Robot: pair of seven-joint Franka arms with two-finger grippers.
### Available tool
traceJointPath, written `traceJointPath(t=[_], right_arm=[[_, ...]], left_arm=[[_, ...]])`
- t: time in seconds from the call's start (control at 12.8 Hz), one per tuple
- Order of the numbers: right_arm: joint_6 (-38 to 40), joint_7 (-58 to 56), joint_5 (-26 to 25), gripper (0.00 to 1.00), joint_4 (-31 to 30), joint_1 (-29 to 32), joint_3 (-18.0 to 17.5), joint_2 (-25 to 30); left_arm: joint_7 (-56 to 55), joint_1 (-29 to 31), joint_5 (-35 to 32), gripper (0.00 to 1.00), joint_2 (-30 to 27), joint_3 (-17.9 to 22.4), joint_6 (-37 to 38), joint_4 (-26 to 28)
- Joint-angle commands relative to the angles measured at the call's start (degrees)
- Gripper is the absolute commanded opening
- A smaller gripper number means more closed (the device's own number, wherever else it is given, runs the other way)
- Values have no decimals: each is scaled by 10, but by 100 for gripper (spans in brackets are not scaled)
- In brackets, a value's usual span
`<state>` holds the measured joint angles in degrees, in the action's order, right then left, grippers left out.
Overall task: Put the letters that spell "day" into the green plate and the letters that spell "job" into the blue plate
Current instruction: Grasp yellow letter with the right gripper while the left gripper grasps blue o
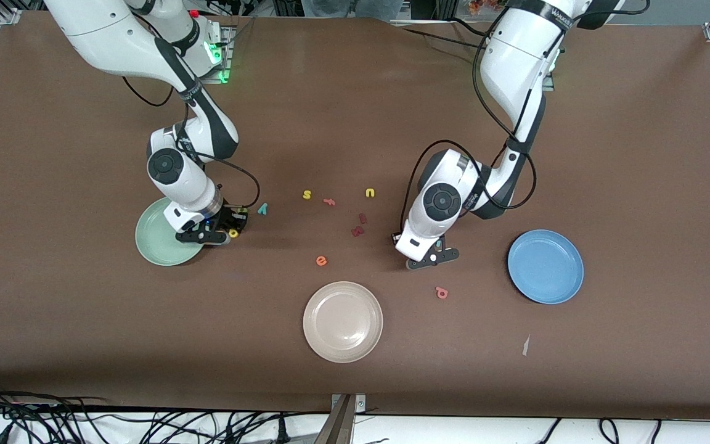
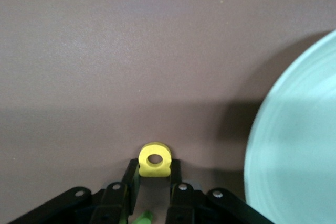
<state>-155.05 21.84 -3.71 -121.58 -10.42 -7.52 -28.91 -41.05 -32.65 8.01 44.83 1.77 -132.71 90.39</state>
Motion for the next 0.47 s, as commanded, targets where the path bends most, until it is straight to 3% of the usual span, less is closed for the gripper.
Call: traceJointPath(t=[0.0, 0.16, 0.39], right_arm=[[20, -12, -10, 23, 12, 0, 5, 10], [70, -24, -10, 23, 21, 1, 6, 36], [124, -93, -14, 25, 31, 6, 37, 74]], left_arm=[[3, -10, -6, 10, 6, 9, -11, -4], [38, 4, -17, 10, -11, 13, 12, -7], [126, 43, -41, 11, -45, 13, 83, -22]])
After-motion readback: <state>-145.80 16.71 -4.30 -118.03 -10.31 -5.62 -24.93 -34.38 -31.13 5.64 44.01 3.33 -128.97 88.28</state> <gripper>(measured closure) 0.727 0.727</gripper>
